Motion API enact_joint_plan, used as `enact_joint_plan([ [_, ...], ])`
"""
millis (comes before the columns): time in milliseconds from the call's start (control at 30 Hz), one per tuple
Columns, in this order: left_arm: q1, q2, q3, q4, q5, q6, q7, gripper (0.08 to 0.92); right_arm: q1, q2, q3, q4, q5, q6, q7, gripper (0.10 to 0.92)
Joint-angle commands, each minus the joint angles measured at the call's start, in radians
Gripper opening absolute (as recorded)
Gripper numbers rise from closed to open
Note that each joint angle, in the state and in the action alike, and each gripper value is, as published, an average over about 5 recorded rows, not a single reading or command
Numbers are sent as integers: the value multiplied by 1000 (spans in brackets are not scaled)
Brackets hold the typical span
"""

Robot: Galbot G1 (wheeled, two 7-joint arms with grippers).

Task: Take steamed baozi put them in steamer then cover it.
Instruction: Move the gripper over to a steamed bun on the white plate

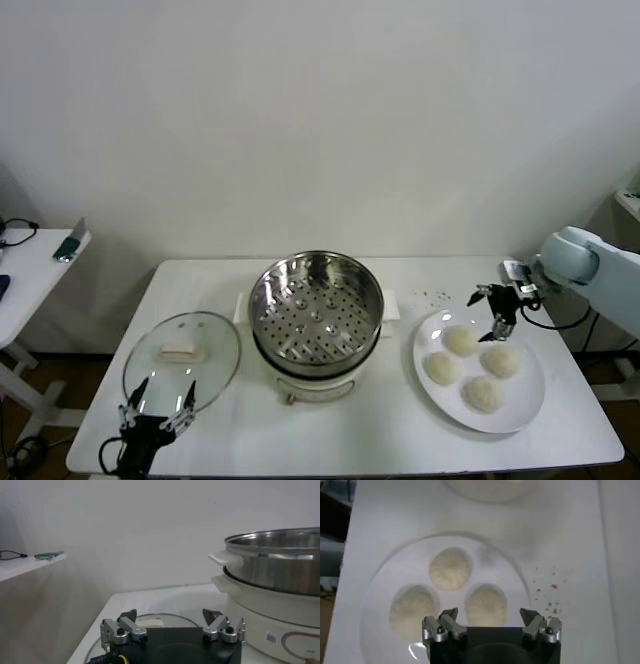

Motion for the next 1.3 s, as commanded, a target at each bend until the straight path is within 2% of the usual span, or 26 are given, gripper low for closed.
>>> enact_joint_plan([
  [33, 2, -5, -1, 1, 3, -3, -1, 823, 4, 78, -114, -83, -32, -62, 27, 823],
  [300, 4, -12, 0, 0, 9, -3, -1, 823, -81, 127, -11, -145, -45, -86, 97, 823],
  [733, 11, -13, -5, 0, 10, -5, -2, 823, -127, 181, 42, -174, -47, -100, 110, 822],
  [1100, 10, -15, -3, 0, 15, -4, -4, 823, -122, 169, 36, -154, -55, -110, 96, 698],
  [1300, 10, -16, -2, -2, 17, -3, -5, 823, -66, 158, 7, -128, -46, -100, 76, 665],
])
